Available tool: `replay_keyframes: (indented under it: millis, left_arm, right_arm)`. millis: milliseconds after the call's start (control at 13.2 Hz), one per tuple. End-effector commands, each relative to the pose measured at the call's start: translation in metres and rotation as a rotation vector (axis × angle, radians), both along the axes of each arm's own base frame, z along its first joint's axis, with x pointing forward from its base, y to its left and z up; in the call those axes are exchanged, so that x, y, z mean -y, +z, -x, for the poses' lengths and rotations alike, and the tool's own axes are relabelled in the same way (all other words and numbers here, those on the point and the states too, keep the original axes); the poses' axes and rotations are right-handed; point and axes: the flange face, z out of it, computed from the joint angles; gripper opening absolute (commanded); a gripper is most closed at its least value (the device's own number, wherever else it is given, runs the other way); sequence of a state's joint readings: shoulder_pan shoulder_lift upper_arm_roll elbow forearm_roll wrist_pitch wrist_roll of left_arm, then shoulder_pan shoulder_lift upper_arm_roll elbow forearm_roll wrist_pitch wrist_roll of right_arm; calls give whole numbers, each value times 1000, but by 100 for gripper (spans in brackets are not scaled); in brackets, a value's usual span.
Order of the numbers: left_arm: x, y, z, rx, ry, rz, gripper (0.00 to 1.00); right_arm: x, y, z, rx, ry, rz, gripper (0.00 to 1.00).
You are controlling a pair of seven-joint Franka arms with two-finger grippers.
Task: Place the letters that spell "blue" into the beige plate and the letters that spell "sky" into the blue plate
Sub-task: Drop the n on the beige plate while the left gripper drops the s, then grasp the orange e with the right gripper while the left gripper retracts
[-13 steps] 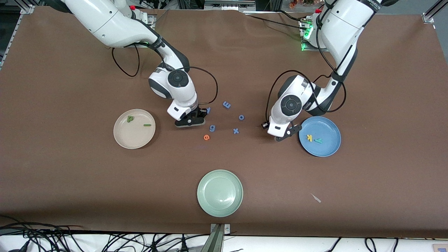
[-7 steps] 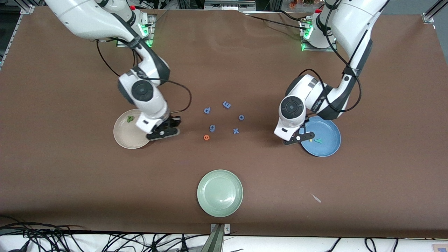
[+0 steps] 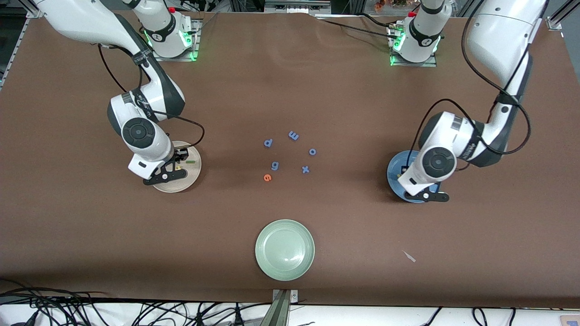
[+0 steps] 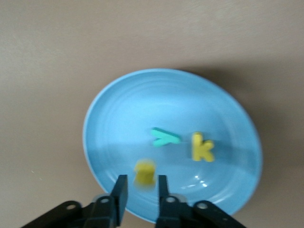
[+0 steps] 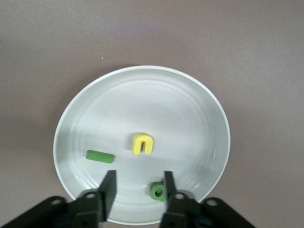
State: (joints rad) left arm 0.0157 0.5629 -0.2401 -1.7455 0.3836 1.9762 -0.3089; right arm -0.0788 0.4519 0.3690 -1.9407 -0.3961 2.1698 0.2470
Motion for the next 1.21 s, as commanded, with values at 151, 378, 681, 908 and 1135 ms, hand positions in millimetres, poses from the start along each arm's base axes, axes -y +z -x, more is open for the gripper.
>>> replay_keyframes:
  millis: [151,378,681,908,1135]
  left_arm:
    - [7,31,-11,6,-40,83,100]
    - [6,84,-12,73,-25,98,100]
    - [3,167,-17,109,8,90,100]
    - [-23,215,-23,53,-5,175,100]
    - [-78,260,-17,63,-83,260,100]
  right_arm:
    - [-89,19,-8,70,-155,-96,93]
    - [-139,24,-24,99,-281,-175,93]
    - [-234,-5,-10,120,-341,-299,92]
    - [-276,-50,13,184,-332,-253,92]
    - [-280,-65,16,203,-291,-257,89]
